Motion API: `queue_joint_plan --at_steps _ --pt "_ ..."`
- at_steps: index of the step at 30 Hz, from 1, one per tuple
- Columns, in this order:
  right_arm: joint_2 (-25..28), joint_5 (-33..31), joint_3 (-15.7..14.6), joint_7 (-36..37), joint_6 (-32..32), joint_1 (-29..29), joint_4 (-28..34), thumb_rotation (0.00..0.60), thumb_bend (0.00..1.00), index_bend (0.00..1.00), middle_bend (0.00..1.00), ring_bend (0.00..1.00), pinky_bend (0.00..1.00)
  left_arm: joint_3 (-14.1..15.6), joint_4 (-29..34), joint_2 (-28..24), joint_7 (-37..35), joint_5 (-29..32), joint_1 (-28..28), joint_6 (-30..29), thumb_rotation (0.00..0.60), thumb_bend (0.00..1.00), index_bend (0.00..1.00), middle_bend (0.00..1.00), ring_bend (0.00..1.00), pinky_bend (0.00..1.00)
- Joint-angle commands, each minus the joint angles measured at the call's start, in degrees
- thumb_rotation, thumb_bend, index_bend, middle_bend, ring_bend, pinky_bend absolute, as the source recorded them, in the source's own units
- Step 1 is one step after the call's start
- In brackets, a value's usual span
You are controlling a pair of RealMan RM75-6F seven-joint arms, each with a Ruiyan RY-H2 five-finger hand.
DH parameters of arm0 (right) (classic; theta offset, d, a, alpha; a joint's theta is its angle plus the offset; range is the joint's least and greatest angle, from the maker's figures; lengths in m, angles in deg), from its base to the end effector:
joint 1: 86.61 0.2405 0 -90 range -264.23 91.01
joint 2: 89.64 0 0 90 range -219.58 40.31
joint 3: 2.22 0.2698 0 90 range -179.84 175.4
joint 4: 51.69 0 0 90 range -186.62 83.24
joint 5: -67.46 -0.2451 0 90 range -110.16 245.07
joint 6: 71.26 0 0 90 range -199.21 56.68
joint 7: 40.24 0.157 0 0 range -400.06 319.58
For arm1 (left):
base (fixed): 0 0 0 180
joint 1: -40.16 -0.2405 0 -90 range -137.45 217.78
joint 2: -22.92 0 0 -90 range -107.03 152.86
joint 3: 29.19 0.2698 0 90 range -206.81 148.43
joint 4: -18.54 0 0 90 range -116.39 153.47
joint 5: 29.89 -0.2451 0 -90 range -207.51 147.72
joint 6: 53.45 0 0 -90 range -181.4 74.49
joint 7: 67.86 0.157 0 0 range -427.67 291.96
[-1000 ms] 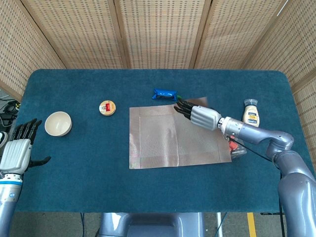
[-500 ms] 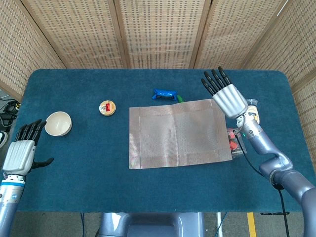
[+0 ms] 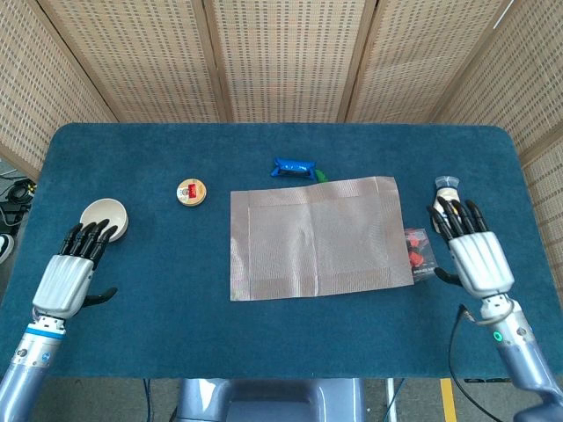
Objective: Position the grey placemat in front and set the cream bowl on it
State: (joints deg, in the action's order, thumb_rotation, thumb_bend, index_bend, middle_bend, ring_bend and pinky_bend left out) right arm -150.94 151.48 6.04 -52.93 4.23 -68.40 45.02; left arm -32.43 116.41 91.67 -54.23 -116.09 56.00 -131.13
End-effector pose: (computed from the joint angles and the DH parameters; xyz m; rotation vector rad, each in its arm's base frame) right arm -0.2692 -0.2890 0.1339 1.5900 -0.6555 0.8895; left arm -0.2643 0.2501 0.0781 -1.6201 -0.8004 -0.9390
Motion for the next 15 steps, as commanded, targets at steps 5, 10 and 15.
queue_joint_plan --at_steps 5,10,15 --pt "-3.0 3.6 -5.6 -0.2 10.5 -8.5 0.0 0.6 0.0 0.0 0.0 0.0 0.0 0.5 -8.6 5.3 -2.8 -8.9 5.7 2.5 0.6 0.0 0.0 0.0 0.0 0.0" --pt "-5.7 3.7 -6.5 -1.2 11.9 -10.2 -1.8 0.6 0.0 0.0 0.0 0.0 0.0 -0.1 -13.8 8.1 -5.4 -12.9 11.4 6.8 0.6 0.0 0.0 0.0 0.0 0.0" --pt "-7.6 3.1 -6.2 -0.8 12.2 -10.7 -3.4 0.6 0.0 0.0 0.0 0.0 0.0 -0.5 -19.8 12.1 -5.5 -15.2 17.1 11.9 0.6 0.0 0.05 0.0 0.0 0.0"
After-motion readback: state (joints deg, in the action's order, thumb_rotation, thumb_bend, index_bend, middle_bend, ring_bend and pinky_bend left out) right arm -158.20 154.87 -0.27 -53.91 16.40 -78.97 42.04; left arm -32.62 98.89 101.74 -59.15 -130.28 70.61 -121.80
